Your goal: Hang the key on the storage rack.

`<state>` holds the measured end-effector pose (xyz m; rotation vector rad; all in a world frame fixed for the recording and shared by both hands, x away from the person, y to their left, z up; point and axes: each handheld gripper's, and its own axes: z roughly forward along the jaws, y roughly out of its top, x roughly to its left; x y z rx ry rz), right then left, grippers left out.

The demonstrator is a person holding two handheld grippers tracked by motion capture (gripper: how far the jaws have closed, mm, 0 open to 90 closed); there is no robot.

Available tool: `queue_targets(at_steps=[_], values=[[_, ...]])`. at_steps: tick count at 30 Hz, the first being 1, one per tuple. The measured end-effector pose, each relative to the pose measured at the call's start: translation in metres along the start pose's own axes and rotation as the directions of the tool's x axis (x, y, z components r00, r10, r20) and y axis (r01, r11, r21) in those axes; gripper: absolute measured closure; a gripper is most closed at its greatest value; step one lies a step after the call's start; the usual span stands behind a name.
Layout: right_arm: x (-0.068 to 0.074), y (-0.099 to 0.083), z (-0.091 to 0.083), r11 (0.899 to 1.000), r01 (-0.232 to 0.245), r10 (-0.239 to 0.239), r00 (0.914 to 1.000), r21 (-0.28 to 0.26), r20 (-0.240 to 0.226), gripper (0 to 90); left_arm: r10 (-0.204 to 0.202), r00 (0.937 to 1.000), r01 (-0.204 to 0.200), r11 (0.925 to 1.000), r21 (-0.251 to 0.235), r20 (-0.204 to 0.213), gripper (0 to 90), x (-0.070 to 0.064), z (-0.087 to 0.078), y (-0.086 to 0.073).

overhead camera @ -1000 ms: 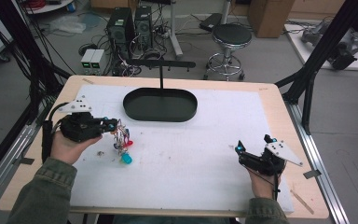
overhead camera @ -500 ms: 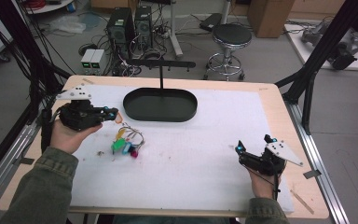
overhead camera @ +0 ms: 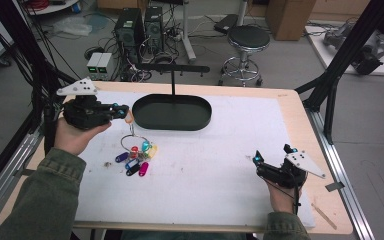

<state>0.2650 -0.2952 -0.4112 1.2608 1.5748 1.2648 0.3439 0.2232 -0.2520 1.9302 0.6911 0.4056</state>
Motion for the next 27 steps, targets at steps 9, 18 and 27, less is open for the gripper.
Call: queue_targets(at_steps=[9,18,27], values=[[-0.001,0.0,-0.001,1.0,-0.005,0.005,1.0,-0.001,0.002,0.4,0.039,0.9992,-0.039,0.9991,-0.013,0.0,87.6,0.001,-0.001,0.03],[-0.002,0.0,-0.001,1.0,-0.012,0.012,0.9999,-0.005,0.006,0.5,0.047,0.9988,-0.046,0.9987,-0.022,0.017,87.6,0.009,0.003,0.052],[-0.003,-0.001,-0.002,1.0,-0.013,0.013,0.9999,-0.008,0.005,0.4,0.061,0.9978,-0.061,0.9976,-0.032,0.024,87.6,0.016,0.008,0.071]])
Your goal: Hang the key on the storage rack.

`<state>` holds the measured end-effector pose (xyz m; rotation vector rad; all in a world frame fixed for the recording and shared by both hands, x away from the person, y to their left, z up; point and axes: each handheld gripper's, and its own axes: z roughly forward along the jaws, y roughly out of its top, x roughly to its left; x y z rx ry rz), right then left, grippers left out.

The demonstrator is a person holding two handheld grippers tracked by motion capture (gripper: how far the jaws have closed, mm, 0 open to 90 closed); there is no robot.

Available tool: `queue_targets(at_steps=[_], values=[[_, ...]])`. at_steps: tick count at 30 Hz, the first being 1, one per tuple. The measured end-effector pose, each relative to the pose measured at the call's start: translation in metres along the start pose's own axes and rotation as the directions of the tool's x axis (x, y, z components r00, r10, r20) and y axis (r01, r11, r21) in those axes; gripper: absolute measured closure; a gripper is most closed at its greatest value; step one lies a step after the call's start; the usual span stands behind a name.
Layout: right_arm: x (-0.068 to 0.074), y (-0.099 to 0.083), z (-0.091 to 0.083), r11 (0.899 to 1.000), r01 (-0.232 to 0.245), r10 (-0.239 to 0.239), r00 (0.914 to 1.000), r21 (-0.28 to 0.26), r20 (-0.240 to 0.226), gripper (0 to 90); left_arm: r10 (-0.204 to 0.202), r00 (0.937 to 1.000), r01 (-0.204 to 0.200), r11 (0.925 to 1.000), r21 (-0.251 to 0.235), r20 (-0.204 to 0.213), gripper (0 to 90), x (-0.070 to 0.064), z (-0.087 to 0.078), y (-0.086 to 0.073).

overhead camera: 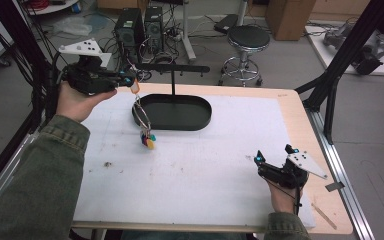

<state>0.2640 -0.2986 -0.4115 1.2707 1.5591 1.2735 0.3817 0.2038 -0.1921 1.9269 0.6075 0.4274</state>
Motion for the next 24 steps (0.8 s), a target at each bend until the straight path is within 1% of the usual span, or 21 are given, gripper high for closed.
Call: queue_targets(at_steps=[4,12,16,20,24], values=[[0.0,0.0,-0.001,1.0,-0.006,0.006,1.0,0.002,0.0,0.4,0.005,0.9999,-0.005,1.0,-0.002,-0.009,87.6,0.004,0.004,0.006],[-0.001,-0.001,-0.002,1.0,-0.006,0.006,1.0,-0.002,0.003,0.5,-0.025,0.9992,0.024,0.9995,-0.021,-0.031,87.6,0.017,0.01,0.011],[-0.002,-0.001,-0.003,1.0,-0.007,0.007,1.0,-0.005,0.004,0.5,-0.034,0.9982,0.033,0.9993,-0.018,-0.049,87.6,0.023,0.014,0.013],[-0.002,-0.001,-0.004,1.0,-0.008,0.008,1.0,-0.004,0.004,0.4,-0.044,0.9977,0.042,0.9987,-0.03,-0.052,87.6,0.026,0.017,0.016],[-0.002,-0.001,-0.004,1.0,-0.011,0.011,0.9999,-0.003,0.003,0.5,-0.05,0.9972,0.048,0.9983,-0.033,-0.056,87.6,0.029,0.022,0.02]])
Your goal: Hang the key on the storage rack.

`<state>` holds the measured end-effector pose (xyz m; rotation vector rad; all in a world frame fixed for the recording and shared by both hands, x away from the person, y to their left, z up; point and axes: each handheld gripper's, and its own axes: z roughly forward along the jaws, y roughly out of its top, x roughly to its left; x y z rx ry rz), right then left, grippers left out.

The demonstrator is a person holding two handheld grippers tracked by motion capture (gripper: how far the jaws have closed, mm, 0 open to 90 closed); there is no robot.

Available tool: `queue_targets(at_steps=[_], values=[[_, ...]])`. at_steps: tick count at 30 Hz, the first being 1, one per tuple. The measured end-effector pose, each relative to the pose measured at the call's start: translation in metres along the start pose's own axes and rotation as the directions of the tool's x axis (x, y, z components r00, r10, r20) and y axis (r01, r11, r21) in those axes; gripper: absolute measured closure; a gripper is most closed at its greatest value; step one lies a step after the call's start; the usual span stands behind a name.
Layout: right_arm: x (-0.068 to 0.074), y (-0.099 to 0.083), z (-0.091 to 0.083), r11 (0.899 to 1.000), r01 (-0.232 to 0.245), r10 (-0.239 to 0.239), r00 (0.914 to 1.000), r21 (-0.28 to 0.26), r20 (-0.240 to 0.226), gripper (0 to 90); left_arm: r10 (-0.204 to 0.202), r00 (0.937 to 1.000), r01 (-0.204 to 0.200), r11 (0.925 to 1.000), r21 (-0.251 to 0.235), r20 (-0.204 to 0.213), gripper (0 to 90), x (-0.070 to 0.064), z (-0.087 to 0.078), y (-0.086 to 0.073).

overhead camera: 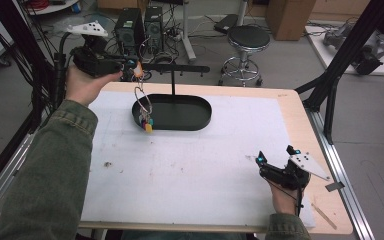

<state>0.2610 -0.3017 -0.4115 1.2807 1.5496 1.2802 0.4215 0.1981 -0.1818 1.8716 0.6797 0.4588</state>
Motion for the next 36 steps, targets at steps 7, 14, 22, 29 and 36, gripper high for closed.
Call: queue_targets(at_steps=[7,14,22,29,36], values=[[-0.001,0.0,0.0,1.0,-0.002,0.002,1.0,-0.001,-0.005,0.4,-0.008,0.9999,0.008,1.0,-0.006,-0.015,87.6,0.004,0.011,0.007],[-0.002,-0.001,-0.001,1.0,-0.018,0.018,0.9998,-0.007,-0.005,0.5,-0.008,0.999,0.008,1.0,0.003,-0.044,87.6,0.009,0.023,0.016],[-0.001,-0.001,-0.001,1.0,-0.023,0.023,0.9997,-0.01,-0.012,0.5,-0.014,0.999,0.014,0.9999,-0.007,-0.043,87.6,0.015,0.039,0.027],[-0.002,-0.001,0.0,1.0,-0.025,0.025,0.9996,-0.01,-0.017,0.5,-0.033,0.998,0.031,0.9992,-0.025,-0.054,87.6,0.026,0.053,0.032],[-0.004,-0.002,-0.002,0.999,-0.034,0.033,0.9994,-0.01,-0.011,0.5,-0.051,0.9956,0.05,0.9987,-0.011,-0.079,87.6,0.036,0.067,0.032]])
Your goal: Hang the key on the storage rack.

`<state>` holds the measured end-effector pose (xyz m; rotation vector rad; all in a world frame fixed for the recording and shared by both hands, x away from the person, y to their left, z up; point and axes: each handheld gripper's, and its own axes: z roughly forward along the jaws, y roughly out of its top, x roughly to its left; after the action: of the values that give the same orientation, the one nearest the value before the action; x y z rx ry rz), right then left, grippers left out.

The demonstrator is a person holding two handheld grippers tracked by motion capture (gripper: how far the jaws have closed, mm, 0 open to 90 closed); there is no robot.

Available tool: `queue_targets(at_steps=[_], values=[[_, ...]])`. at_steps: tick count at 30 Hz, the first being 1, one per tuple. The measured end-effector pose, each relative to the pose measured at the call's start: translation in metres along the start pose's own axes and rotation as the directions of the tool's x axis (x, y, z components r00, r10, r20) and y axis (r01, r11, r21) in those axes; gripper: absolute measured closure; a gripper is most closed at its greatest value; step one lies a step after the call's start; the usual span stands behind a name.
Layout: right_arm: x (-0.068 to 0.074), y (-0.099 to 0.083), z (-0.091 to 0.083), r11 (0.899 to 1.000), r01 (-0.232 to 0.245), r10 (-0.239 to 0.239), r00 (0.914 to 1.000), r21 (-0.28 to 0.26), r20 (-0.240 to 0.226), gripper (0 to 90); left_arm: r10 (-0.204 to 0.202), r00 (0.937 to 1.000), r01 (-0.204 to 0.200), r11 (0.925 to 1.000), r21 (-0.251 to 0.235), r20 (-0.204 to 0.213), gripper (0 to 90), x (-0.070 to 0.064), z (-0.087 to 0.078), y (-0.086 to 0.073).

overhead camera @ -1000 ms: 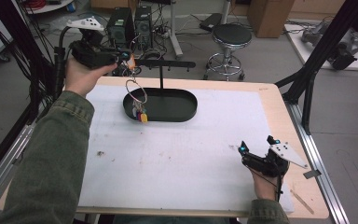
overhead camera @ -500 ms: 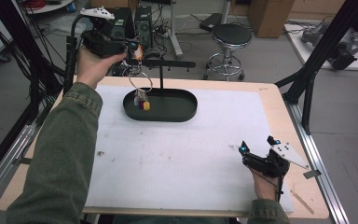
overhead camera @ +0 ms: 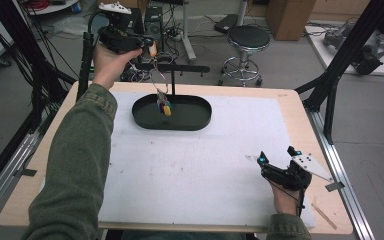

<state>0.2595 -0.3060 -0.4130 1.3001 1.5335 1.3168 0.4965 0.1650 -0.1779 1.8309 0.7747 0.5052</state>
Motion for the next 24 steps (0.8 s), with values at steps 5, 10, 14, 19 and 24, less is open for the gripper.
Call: queue_targets(at_steps=[5,10,14,19,24], values=[[-0.002,0.0,-0.002,1.0,-0.013,0.013,0.9999,-0.008,0.003,0.5,-0.047,0.9989,0.047,0.9989,-0.004,0.0,87.6,0.002,0.011,0.0],[-0.003,0.0,-0.004,1.0,-0.017,0.017,0.9998,-0.009,0.004,0.5,-0.077,0.9969,0.077,0.9969,-0.017,-0.018,87.6,0.007,0.019,-0.002],[-0.005,-0.001,-0.004,1.0,-0.02,0.02,0.9998,-0.004,0.004,0.5,-0.088,0.9961,0.088,0.996,-0.019,-0.009,87.6,0.009,0.024,-0.005],[-0.005,-0.001,-0.004,1.0,-0.022,0.022,0.9998,0.0,0.0,0.4,-0.101,0.9941,0.1,0.9948,-0.018,-0.04,87.6,0.015,0.029,-0.008],[-0.006,-0.002,-0.004,1.0,-0.028,0.028,0.9996,-0.002,-0.001,0.5,-0.149,0.9883,0.147,0.9875,-0.056,-0.034,87.6,0.016,0.031,-0.007]])
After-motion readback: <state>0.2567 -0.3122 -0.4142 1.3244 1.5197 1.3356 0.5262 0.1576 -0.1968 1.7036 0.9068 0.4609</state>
